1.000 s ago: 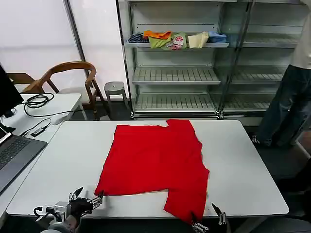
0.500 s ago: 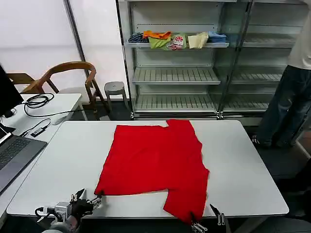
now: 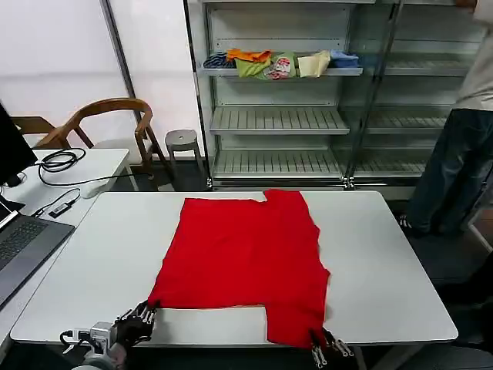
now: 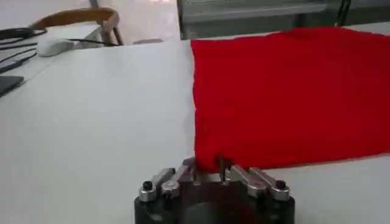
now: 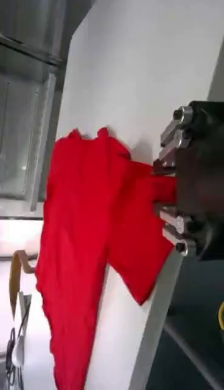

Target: Fold and organize the clothes.

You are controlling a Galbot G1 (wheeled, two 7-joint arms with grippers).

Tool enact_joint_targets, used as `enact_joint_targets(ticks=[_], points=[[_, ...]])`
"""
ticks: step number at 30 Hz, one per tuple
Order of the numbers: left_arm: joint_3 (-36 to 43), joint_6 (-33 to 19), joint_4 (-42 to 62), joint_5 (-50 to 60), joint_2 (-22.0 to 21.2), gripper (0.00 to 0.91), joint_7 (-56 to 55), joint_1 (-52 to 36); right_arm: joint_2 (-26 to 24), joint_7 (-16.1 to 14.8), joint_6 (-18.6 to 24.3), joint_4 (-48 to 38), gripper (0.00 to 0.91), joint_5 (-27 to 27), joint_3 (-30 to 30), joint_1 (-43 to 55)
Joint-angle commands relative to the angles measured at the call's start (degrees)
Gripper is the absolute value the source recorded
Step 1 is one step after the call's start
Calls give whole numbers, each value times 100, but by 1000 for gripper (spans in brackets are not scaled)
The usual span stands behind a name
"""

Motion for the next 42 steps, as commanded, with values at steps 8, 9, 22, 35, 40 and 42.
enact_joint_targets(ticks=[8,9,22,35,40,42], points=[[-116,-32,-246,-420,100,30,61,-508,-38,-32,-104,457,0,415,177,512],[-122,-30,-186,-499,126,30,60,-655,-38,-30,-157,473,0,455,220,621],[181,-168,838,-992,123,30,231,-1931,43,-16,-722,-306,0,634,-50,2408],[458,-257,1505,-1204,20,30,275,-2583,210,-60,-809,-1366,0,597,-477,3605],[568,-265,1768,-1176,-42,30,270,-2728,262,-108,-779,-1665,0,551,-502,3818],[601,-272,1895,-1158,-53,30,271,-2764,266,-149,-759,-1746,0,519,-512,3860]])
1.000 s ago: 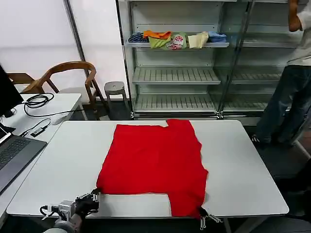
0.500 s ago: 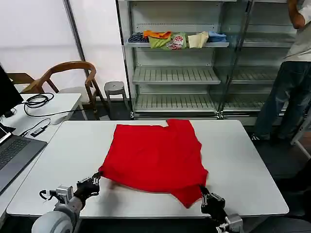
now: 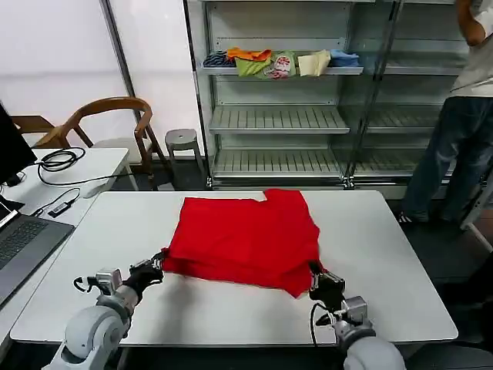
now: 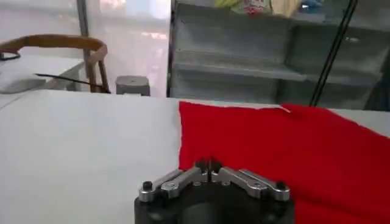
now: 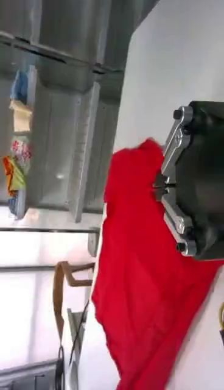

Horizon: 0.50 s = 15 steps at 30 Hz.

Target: Fold and organize the clothes.

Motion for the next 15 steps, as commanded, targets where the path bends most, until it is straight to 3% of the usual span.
enact_joint_targets(ticks=[1,15], points=[[177,-28,668,-67,-33,30,10,-487,48,-72,-34,-787,0,-51,-162,827],[236,-80,858,-3,-68,30,46,-588,78,-223,111,-1180,0,-149,-265,1092]])
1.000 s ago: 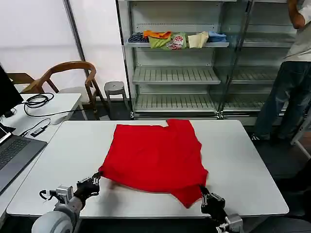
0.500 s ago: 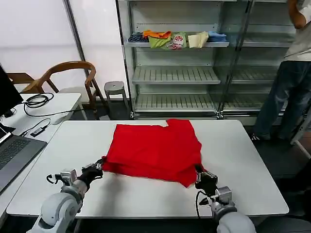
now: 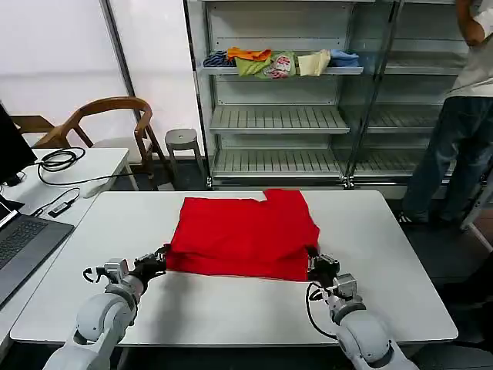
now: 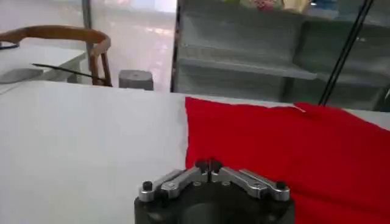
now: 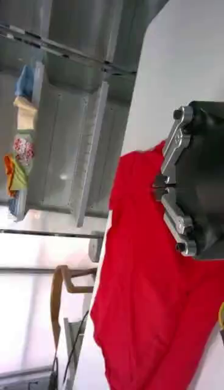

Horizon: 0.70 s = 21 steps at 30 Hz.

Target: Fold and organize the clothes.

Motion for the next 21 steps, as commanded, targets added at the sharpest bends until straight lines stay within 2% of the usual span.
enact_joint_targets(ticks=[1,9,10,11,21], points=[[59,-29,222,6,25,30,36,-155,25,-39,21,-374,0,-40,-90,333],[185,-74,406,224,37,30,121,-276,44,-33,22,-570,0,-76,-144,486],[189,-74,426,273,33,252,106,-291,51,-29,8,-601,736,-115,-155,502],[188,-79,457,320,27,907,86,-306,57,-24,28,-639,907,-120,-161,532],[44,-202,644,302,88,907,67,-421,143,65,77,-1025,907,-153,-94,847]])
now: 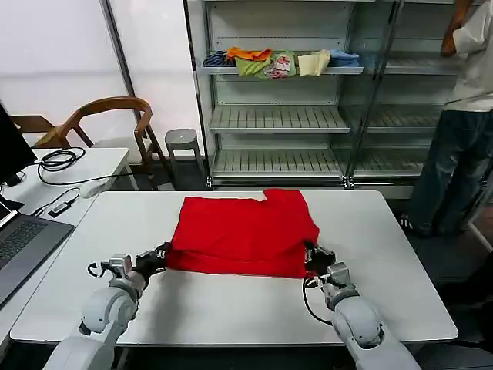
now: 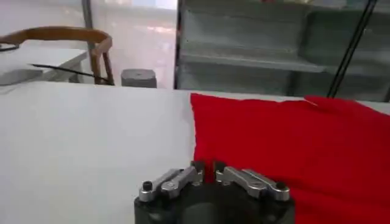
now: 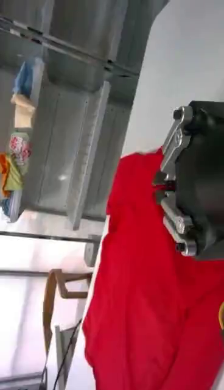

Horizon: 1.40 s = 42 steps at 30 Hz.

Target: Fold and organize the clothes.

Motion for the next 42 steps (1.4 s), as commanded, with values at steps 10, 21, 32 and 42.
enact_joint_targets(ticks=[10,21,32,42], points=[[-340,-72,-427,-58,308,907,-2,190,-36,116,21,225,907,46,299,-114],[-8,248,-1363,208,145,907,-153,944,-67,315,-178,1146,907,213,652,-1416],[153,398,-940,325,43,907,-352,694,-4,331,-221,924,907,351,695,-1477],[212,400,-515,315,5,907,-380,476,33,330,-251,747,907,348,574,-1304]])
